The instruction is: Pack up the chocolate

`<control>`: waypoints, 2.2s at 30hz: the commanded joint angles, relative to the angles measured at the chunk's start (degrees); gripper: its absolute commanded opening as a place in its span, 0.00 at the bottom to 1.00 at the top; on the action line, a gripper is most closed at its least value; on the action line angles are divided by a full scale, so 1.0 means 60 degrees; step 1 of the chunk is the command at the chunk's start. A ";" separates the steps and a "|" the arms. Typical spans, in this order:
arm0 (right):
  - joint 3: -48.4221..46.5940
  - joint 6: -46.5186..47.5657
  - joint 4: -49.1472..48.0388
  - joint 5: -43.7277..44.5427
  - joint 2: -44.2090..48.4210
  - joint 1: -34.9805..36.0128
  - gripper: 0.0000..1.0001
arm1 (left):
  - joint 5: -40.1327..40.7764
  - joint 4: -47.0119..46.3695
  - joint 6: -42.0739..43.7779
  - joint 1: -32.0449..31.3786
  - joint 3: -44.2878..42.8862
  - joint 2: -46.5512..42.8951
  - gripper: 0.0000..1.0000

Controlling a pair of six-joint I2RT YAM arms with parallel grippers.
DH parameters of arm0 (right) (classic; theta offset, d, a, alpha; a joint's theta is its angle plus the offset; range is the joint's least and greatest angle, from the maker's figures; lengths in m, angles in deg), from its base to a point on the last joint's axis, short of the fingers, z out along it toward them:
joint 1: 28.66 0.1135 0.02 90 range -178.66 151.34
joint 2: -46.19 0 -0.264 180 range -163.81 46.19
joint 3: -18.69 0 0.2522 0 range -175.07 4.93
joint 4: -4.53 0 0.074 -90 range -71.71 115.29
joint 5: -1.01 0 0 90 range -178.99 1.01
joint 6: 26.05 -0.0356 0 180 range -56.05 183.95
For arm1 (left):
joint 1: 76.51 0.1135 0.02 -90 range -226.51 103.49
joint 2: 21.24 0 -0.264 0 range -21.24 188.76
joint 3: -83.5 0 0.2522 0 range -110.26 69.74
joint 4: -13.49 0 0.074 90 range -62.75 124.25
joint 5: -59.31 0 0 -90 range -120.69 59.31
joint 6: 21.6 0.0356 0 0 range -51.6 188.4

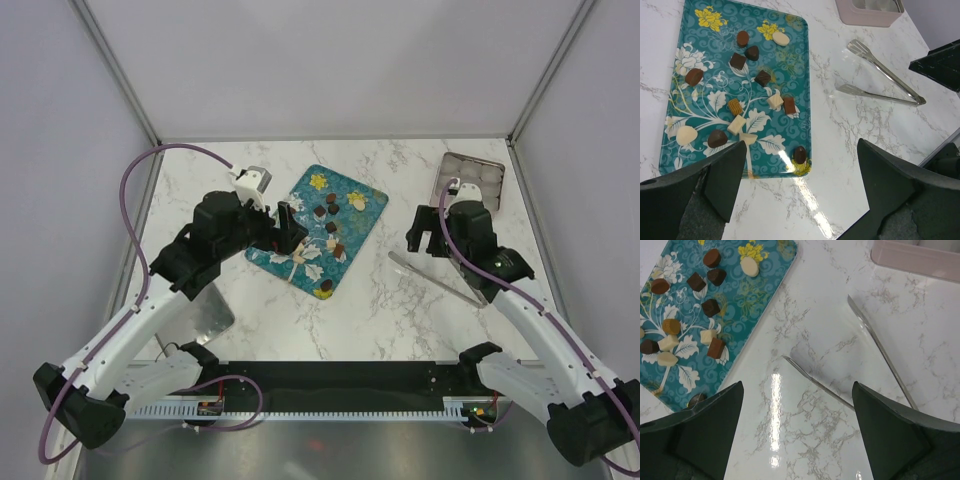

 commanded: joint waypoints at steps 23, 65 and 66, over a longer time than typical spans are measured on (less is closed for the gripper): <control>-0.3924 0.8693 0.1814 -0.0133 -0.6623 -0.1066 0.98 | -0.0584 -0.0303 0.0199 -0.0017 -0.0097 -0.1318 0.99; 0.0120 1.1946 0.3382 -0.2244 -0.4060 -0.2708 0.98 | -0.0028 -0.0230 0.0433 0.0013 -0.0082 -0.1451 0.98; 0.0149 1.1917 0.3455 -0.2287 -0.4031 -0.2708 0.98 | -0.0101 -0.0230 0.0433 0.0013 -0.0082 -0.1421 0.98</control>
